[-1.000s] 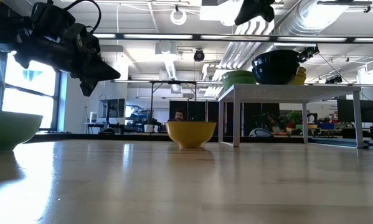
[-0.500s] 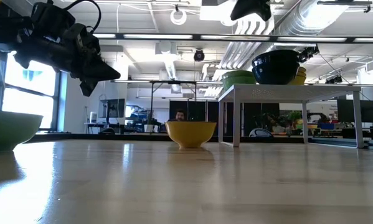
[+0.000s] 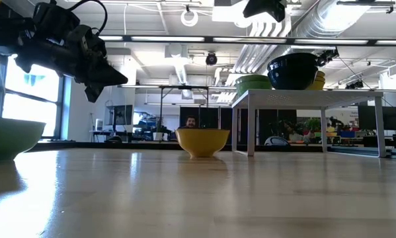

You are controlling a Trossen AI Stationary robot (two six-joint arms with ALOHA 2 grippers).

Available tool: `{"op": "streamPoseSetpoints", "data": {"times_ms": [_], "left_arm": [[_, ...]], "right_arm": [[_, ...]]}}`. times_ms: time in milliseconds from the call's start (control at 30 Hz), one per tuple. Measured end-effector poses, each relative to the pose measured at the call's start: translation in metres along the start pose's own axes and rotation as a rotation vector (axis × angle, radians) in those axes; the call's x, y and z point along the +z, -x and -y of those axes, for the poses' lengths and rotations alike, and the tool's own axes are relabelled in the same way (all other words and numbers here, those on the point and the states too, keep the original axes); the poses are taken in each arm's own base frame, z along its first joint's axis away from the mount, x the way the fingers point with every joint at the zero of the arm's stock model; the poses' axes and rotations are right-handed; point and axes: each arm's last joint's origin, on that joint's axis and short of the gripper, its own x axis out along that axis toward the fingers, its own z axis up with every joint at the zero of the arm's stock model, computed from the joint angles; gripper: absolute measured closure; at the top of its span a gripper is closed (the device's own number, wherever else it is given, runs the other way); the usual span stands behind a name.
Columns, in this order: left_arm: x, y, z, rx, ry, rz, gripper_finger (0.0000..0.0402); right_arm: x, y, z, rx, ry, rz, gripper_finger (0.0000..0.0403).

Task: Pick & Place Mini bowls
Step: Stack the green patterned bowl on top of the green bowl on the shelf

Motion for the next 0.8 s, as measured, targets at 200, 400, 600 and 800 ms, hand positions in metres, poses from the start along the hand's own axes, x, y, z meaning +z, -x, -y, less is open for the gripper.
{"op": "streamPoseSetpoints", "data": {"times_ms": [200,400,600,800], "left_arm": [[0.0000,0.0000,0.0000,-0.001,0.000,0.000,0.0401],[-0.0001,0.0000,-0.0003,0.011,0.001,0.002,0.0401],[-0.0001,0.0000,-0.0007,0.021,0.001,0.004,0.0401],[0.0057,0.0002,0.0010,0.015,-0.022,0.065,0.0401]], "right_arm": [[0.0006,0.0000,-0.0001,0.000,0.038,0.007,0.0378],[0.0014,0.0000,-0.0003,0.004,0.014,0.014,0.0378],[0.0020,0.0000,-0.0004,0.006,-0.010,0.020,0.0381],[0.0034,0.0000,-0.0003,-0.003,-0.004,0.037,0.0386]]}}
